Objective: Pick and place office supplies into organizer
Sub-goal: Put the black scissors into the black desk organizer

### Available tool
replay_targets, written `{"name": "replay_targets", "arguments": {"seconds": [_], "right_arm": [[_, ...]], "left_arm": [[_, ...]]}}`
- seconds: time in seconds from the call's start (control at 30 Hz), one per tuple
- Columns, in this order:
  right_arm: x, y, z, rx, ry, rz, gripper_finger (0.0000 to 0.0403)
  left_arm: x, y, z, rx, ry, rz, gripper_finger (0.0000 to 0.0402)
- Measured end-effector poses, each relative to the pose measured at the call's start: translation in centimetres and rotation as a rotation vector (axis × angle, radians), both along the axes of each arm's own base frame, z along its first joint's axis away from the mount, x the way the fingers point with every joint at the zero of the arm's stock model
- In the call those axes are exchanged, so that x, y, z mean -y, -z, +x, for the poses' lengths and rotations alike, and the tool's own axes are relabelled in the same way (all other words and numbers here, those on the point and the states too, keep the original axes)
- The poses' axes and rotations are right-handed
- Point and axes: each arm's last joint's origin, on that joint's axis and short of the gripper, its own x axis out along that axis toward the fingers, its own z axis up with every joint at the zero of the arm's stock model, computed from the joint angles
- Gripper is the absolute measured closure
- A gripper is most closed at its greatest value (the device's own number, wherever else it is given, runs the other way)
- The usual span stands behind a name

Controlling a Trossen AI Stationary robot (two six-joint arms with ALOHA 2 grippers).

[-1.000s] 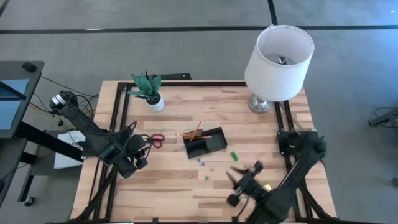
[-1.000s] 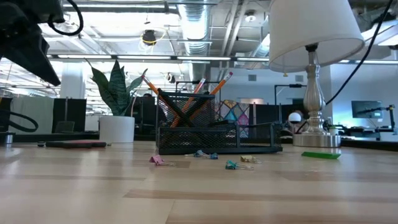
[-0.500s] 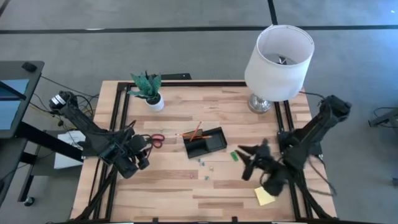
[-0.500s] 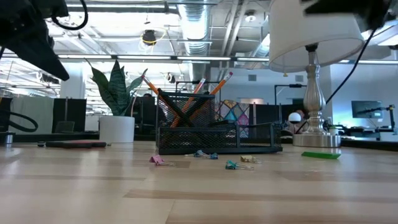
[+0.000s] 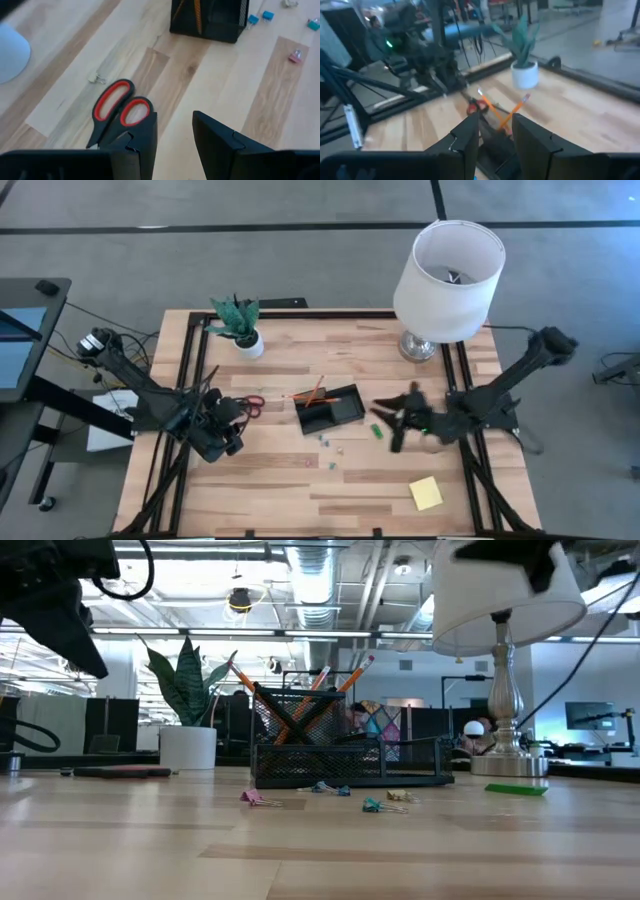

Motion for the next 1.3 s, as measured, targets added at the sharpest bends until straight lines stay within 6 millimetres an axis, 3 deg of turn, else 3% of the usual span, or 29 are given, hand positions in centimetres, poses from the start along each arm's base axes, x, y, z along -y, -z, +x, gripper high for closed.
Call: {"name": "replay_targets", "arguments": {"seconds": [0.13,0.33,0.4,0.63,0.87,1.13,1.3], "right_arm": [[0.5,-1.5,-3.7,0.044,-0.046,0.008,0.029],[0.8,4.6,-6.2,0.098,0.006,0.089,0.029],[0.8,5.8,-6.5,0.158,0.024,0.167,0.029],[0.1,8.5,-6.2,0.131,-0.005,0.149,0.029],[-0.6,10.0,-5.6,0.09,-0.003,0.1,0.029],[-0.8,10.3,-5.5,0.086,-0.011,0.1,0.029],[-0.9,10.2,-5.5,0.089,-0.017,0.104,0.029]], "left_arm": [[0.0,0.0,0.0,-0.005,0.003,-0.005,0.028],[-0.2,0.1,0.2,-0.059,0.097,0.053,0.028],[-0.4,0.1,0.3,-0.07,0.105,0.056,0.028],[-0.2,1.2,2.2,-0.07,0.081,0.079,0.028],[0.9,4.3,4.2,-0.155,0.119,0.167,0.0277],[-0.2,7.7,5.4,-0.331,0.002,0.177,0.0232],[-1.6,8.1,6.0,-0.363,-0.049,0.184,0.021]]}}
